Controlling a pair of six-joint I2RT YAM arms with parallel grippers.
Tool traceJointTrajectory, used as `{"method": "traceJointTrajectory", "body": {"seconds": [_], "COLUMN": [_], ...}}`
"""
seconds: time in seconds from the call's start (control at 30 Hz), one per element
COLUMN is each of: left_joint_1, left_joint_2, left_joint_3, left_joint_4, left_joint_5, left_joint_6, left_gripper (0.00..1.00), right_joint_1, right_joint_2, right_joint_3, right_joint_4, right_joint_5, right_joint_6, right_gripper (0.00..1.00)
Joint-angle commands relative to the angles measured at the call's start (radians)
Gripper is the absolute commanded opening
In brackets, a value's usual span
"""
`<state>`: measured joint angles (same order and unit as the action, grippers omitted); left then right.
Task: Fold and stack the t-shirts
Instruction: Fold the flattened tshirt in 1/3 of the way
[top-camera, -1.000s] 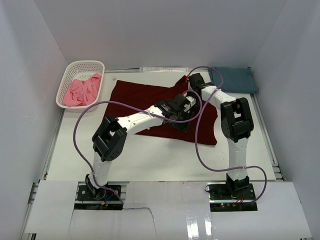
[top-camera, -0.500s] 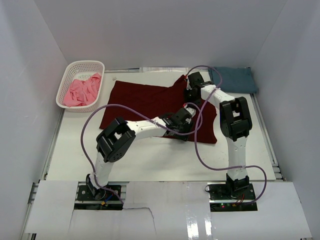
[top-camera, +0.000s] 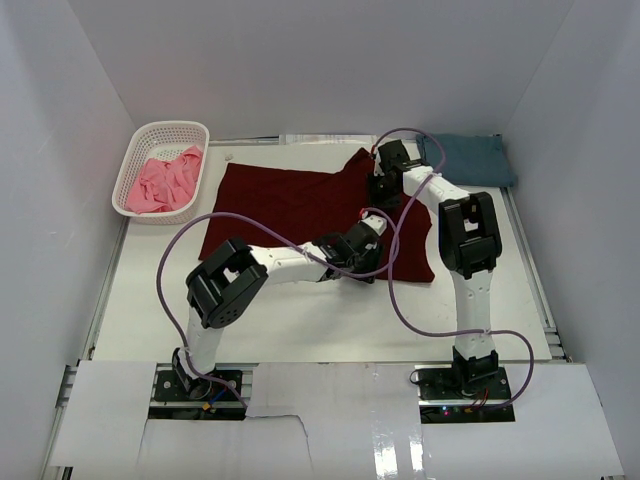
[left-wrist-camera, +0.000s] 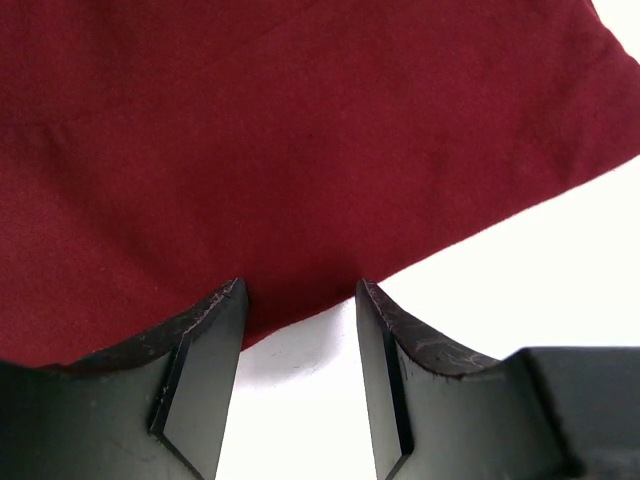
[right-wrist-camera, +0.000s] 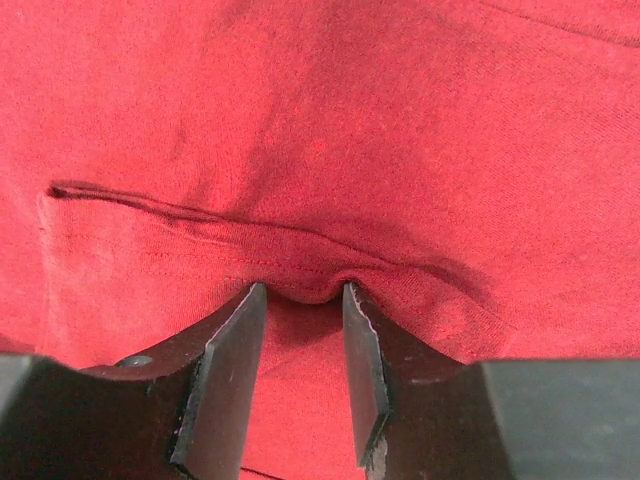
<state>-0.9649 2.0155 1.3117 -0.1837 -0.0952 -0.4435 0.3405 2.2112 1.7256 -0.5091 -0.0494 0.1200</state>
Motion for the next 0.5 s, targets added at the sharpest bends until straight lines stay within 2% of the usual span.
{"method": "traceJointTrajectory", "body": {"seconds": [0.0, 0.47], "left_joint_1": [-0.008, -0.017], "left_joint_2": [0.057, 0.042], "left_joint_3": [-0.1, -0.15], "left_joint_4": [-0.071, -0.05], "left_joint_5": [-0.001, 0.022], "left_joint_6": [-0.034, -0.06], "left_gripper": [0.59, 0.59], "right_joint_1": [-0.005, -0.008], "right_joint_2": [0.054, 0.114], "right_joint_3": [0.048, 0.222], "right_joint_4": [-0.002, -0.017], "right_joint_5": [-0.032, -0.076], "right_joint_6": [-0.006, -0.026], "right_gripper": [0.43, 0.43]}}
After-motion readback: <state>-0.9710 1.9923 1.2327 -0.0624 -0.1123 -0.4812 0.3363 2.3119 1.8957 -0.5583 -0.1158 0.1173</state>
